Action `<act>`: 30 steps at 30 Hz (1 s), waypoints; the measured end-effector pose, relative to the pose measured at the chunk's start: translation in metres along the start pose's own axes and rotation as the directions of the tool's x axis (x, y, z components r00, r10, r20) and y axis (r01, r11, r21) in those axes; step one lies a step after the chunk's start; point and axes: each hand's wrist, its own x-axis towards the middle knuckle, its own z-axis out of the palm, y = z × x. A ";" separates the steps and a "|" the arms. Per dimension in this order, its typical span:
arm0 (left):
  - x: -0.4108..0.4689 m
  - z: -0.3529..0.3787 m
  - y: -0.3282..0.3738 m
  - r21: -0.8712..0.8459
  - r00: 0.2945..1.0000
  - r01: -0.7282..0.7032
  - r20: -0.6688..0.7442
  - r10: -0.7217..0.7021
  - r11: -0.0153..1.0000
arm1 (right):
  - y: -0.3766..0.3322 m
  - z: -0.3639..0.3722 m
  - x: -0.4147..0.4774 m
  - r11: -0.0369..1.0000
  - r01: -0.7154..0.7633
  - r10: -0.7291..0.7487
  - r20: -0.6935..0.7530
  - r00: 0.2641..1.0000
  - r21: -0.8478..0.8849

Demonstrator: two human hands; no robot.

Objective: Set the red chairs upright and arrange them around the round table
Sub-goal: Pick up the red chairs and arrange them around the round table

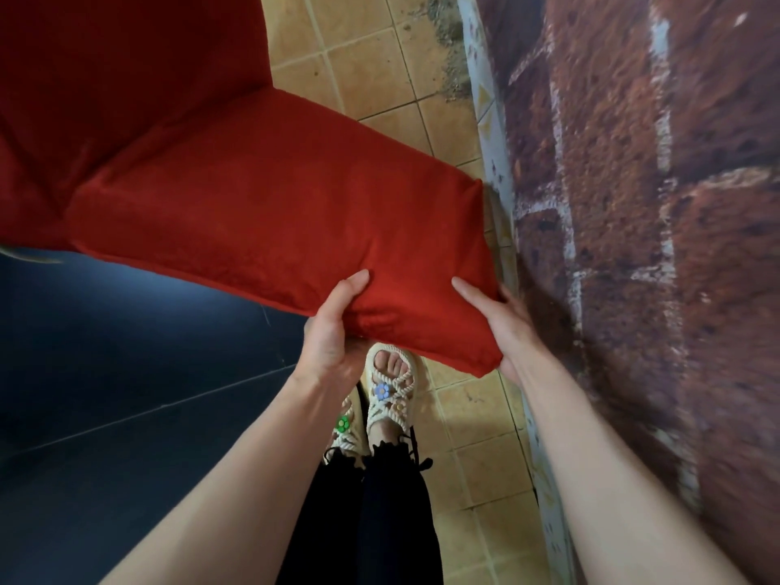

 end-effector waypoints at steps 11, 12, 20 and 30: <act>-0.017 -0.002 0.015 0.065 0.997 -0.022 -0.078 0.027 0.998 | 0.002 0.008 -0.018 1.000 -0.022 0.022 0.010 1.000 0.013; -0.015 -0.003 0.015 0.070 0.997 -0.022 -0.074 0.028 0.997 | 0.003 0.008 -0.017 1.000 -0.028 0.028 0.012 1.000 0.002; -0.016 -0.032 -0.006 0.094 1.000 0.002 0.000 -0.002 0.996 | 0.037 0.007 -0.010 0.997 -0.073 0.072 0.032 0.997 0.017; -0.013 -0.044 -0.013 0.114 0.999 0.032 0.019 -0.034 0.993 | 0.049 0.005 -0.001 0.992 -0.122 0.121 0.061 0.991 0.014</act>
